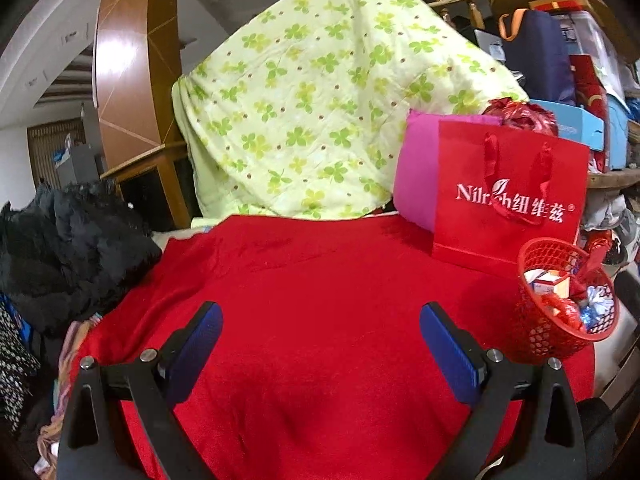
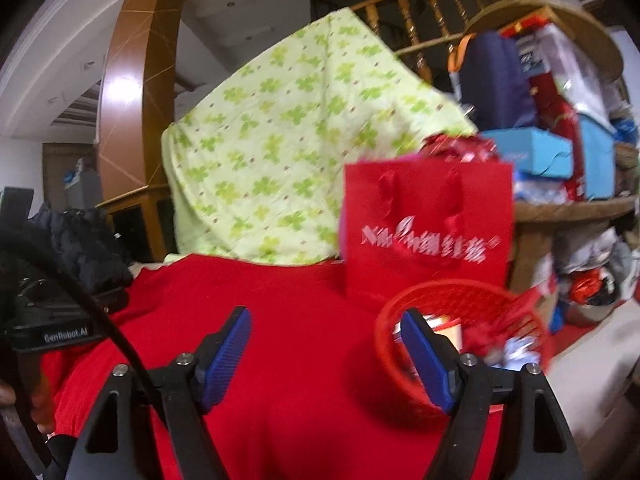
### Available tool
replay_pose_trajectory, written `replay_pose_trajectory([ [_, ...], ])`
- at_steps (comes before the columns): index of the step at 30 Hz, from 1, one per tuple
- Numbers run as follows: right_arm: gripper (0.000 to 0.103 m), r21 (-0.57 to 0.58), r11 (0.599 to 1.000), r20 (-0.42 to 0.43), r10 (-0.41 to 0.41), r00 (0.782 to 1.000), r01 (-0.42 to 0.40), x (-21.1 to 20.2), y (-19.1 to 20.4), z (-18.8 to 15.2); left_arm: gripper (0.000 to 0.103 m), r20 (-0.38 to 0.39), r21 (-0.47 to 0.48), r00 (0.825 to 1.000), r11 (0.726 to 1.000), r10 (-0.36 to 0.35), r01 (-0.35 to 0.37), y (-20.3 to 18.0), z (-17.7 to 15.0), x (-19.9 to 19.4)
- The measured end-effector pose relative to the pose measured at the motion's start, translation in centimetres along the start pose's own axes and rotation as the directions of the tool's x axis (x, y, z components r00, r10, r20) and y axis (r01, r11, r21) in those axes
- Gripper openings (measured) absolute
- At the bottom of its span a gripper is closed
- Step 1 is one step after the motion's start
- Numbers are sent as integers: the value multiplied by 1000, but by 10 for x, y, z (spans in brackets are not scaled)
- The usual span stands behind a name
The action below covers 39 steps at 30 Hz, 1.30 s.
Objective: Collect trash
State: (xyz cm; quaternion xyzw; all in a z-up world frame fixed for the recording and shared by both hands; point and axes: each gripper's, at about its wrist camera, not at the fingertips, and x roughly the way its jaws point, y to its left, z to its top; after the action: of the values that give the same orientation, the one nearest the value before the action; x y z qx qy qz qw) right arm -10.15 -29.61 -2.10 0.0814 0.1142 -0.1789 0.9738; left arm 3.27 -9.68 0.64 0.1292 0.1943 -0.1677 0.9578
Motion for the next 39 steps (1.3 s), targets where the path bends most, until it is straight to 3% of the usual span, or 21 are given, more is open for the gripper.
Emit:
replay_pose_trajectory([
  [12,82,-15,999,61,-37,997,38,-62,-9,37,103,116,63,993,998,-26,19,-22,28,-70],
  [26,82,54,998,98,-38,995,33,-63,-30,37,103,90,84,995,995,-52,45,-46,28,-68],
  [39,82,53,998,103,-43,994,37,-83,-31,38,103,92,63,994,996,-68,62,-46,25,-103],
])
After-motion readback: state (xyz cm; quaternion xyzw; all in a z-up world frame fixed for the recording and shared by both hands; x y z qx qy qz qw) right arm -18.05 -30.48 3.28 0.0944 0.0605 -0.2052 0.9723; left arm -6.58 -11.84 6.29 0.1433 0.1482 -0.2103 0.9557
